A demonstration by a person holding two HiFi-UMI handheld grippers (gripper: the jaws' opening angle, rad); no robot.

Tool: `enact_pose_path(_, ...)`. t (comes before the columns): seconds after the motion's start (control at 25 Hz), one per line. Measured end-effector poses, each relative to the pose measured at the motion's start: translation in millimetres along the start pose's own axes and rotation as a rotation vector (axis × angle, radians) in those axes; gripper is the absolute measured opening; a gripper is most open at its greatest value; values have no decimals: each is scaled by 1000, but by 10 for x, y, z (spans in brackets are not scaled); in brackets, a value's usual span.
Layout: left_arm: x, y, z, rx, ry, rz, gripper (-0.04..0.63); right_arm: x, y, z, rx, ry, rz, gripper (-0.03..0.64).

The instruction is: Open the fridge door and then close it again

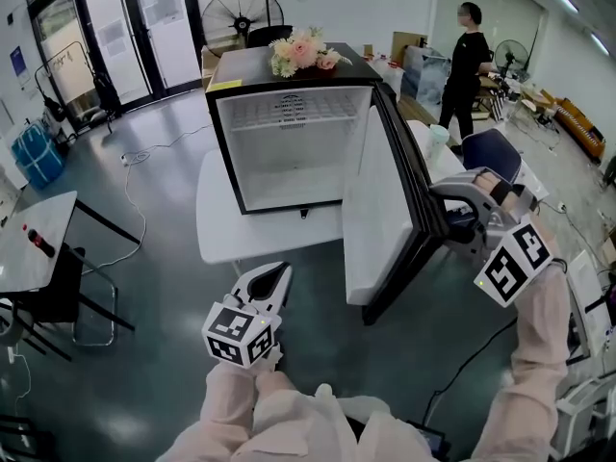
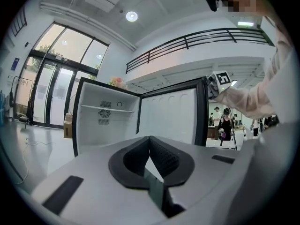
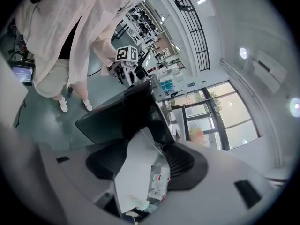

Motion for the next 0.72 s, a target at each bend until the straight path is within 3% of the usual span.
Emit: enact_pose_path(0.72,-28,38,13,-18,-4,25,11,-30,149,-70,5,-6,25,253)
Point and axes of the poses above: the fingertips, and each gripper's own axes: z forward along the fingers, x to its right, y out of its underside, the point moved 1 cm from there along -z, backward along the fingers, and after that the axes turned 4 degrees about -x, right-handed, at the moved point
